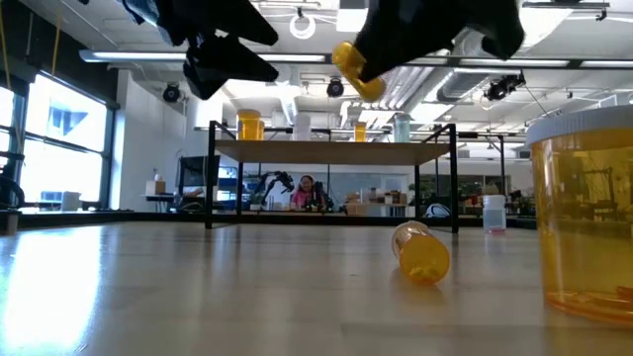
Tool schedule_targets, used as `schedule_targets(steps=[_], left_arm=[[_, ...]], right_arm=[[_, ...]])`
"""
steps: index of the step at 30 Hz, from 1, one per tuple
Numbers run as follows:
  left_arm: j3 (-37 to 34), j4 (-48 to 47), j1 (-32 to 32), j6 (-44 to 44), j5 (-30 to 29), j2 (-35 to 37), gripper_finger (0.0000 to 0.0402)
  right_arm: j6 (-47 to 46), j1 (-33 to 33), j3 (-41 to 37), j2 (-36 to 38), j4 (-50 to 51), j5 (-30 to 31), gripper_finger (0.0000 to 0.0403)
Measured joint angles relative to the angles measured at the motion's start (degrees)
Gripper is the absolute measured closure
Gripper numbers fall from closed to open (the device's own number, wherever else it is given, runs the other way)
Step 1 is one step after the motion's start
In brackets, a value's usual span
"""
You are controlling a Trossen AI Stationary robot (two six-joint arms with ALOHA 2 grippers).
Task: Pick and place medicine bottles onto shelf by color
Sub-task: Put the top center small orange pill bottle on the shelf aligned with the other small orange pill bottle
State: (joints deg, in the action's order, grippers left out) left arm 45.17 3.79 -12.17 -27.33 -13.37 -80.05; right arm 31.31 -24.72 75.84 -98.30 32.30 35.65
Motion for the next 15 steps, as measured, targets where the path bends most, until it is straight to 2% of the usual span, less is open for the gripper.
schedule_targets(steps=[5,9,12,15], left_arm=[[0.02,2.46,1.83,-0.6,1.1,-0.31,0.0206],[0.02,5.84,2.65,-0.51,1.12,-0.31,0.0206],[0.02,7.69,2.85,0.96,0.75,-0.31,0.0206],[0.02,8.24,2.83,2.39,-0.5,-0.31,0.0206]], right_arm=[[13.13,-2.15,0.01,0.0,-1.36,12.41,0.0327],[28.26,-3.57,-0.01,0.0,-1.85,23.48,0.0327],[39.86,-3.97,-0.01,0.0,-3.19,29.08,0.0327],[46.14,-3.95,-0.01,0.0,-4.97,32.66,0.0327]])
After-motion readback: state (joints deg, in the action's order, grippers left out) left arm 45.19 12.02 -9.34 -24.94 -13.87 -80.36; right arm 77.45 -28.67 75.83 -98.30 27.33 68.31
